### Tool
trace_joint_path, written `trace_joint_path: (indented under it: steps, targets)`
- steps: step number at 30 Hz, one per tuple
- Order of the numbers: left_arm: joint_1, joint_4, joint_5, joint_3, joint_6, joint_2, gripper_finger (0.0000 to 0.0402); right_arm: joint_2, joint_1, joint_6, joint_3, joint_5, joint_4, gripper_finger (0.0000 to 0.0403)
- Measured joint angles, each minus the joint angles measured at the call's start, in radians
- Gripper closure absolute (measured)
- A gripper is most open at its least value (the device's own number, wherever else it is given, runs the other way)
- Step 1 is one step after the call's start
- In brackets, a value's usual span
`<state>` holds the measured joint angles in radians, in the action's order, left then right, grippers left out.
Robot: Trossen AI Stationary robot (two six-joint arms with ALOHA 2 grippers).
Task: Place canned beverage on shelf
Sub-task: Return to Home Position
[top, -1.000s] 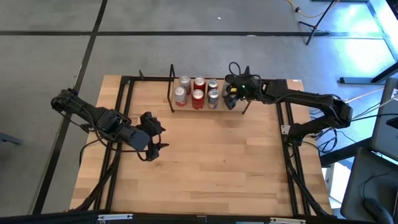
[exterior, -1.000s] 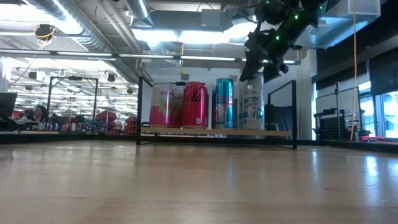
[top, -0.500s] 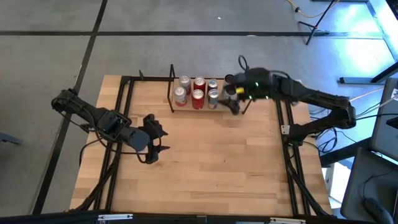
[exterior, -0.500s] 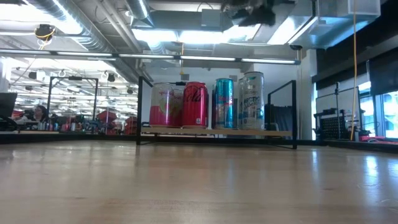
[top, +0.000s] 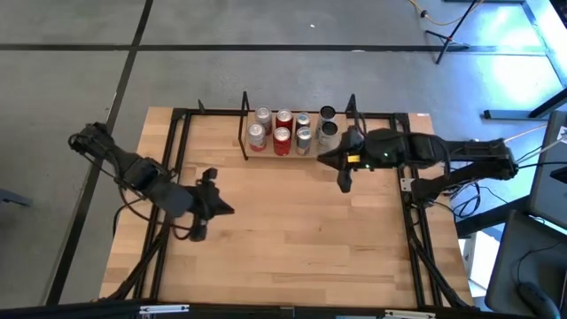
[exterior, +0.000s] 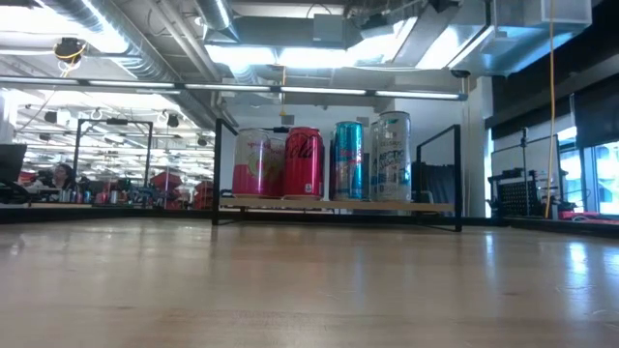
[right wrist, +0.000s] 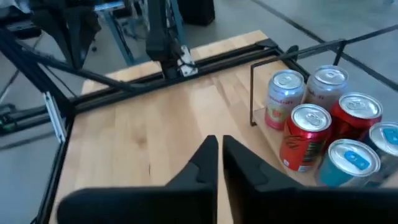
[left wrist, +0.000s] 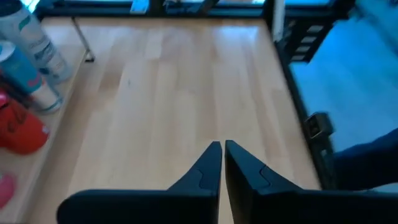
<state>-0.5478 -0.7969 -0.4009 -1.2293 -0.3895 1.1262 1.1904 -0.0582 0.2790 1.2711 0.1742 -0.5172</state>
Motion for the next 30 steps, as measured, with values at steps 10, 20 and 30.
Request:
trace_joint_path:
  steps: [10,20,30]
  targets:
    - [-0.038,0.266,-0.099,0.276,-0.015,-0.307,0.0400,-0.287,-0.014,0.136,-0.403,0.027,0.318,0.0365]
    - [-0.037,0.261,-0.145,0.344,0.059,-0.448,0.0396,-0.404,-0.013,0.162,-0.546,0.036,0.208,0.0368]
    - [-0.037,0.514,-0.182,0.574,0.338,-0.551,0.0395,-0.548,-0.014,0.057,-0.797,0.000,0.424,0.0368]
